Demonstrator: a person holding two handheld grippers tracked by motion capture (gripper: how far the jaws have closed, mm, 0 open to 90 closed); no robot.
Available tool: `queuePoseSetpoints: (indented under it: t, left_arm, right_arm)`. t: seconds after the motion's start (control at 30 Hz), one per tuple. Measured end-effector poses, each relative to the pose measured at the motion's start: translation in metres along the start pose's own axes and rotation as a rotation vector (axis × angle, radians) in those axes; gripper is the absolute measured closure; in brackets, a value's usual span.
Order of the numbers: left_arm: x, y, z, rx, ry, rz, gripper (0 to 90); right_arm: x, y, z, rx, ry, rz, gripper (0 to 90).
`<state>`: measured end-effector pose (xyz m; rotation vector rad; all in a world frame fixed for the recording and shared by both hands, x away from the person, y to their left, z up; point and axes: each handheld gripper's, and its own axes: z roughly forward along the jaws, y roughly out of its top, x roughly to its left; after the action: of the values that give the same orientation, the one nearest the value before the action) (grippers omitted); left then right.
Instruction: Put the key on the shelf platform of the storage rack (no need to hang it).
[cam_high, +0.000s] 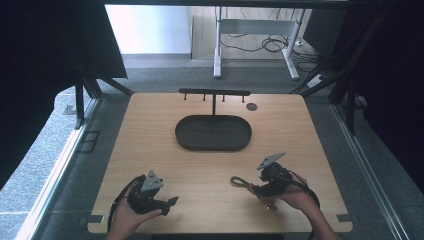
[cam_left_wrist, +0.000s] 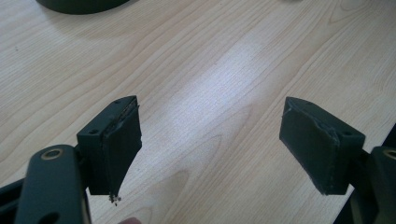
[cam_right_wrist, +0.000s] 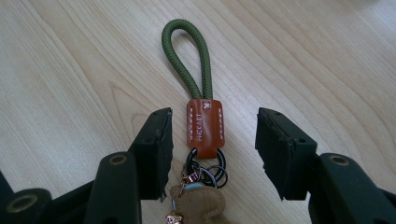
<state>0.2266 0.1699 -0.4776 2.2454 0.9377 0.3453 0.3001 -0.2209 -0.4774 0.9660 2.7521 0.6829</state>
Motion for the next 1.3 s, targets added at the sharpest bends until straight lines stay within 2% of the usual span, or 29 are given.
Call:
queuePoseSetpoints:
  t: [0.63, 1.0, 1.3]
  left_arm:
    - [0.001, 0.000, 0.000, 0.005, -0.005, 0.001, 21.3]
    - [0.001, -0.001, 0.000, 0.005, -0.005, 0.000, 21.3]
    - [0.001, 0.000, 0.000, 0.005, -0.004, 0.002, 21.3]
  right_arm:
    - [0.004, 0.002, 0.024, 0.075, 0.028, -0.016, 49.0]
    - [0.002, 0.003, 0.032, 0.114, 0.021, -0.016, 56.9]
    - [0.000, 0.004, 0.032, 0.118, 0.010, -0.011, 65.7]
